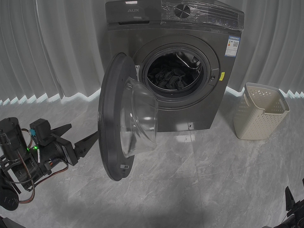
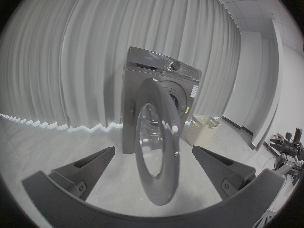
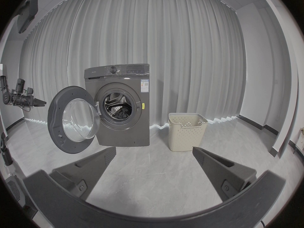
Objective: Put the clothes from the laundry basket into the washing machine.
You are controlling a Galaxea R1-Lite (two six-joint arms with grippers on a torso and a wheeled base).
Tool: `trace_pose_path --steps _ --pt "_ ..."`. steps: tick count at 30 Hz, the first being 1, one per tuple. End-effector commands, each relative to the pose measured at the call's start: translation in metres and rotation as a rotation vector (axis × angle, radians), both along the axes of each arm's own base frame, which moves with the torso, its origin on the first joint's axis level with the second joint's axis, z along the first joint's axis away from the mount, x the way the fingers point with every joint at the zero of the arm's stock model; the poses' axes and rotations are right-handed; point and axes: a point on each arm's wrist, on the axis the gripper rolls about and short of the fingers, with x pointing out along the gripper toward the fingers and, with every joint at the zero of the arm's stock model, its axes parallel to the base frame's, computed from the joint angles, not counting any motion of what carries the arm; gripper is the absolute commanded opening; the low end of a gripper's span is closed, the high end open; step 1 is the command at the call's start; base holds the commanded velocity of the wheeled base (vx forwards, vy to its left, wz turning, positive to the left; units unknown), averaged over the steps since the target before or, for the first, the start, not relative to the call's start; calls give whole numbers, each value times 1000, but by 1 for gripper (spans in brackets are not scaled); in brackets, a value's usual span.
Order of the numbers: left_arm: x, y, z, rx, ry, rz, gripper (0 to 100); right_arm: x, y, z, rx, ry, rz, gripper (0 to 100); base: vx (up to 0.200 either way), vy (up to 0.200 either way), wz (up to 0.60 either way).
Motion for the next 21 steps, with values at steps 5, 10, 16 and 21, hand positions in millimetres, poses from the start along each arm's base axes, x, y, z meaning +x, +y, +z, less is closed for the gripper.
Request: trace_pose_path --steps 5,10,16,21 --pt "7 21 -8 20 28 113 100 -1 0 0 -2 -16 -1 100 0 0 0" --pt "24 17 -23 67 86 108 100 -1 0 0 -2 -16 0 100 0 0 0" --pt "42 -7 -38 83 115 34 100 -1 0 0 -2 -16 2 100 0 0 0" --pt "53 -47 -42 46 73 -80 100 -1 0 0 0 -16 0 100 0 0 0"
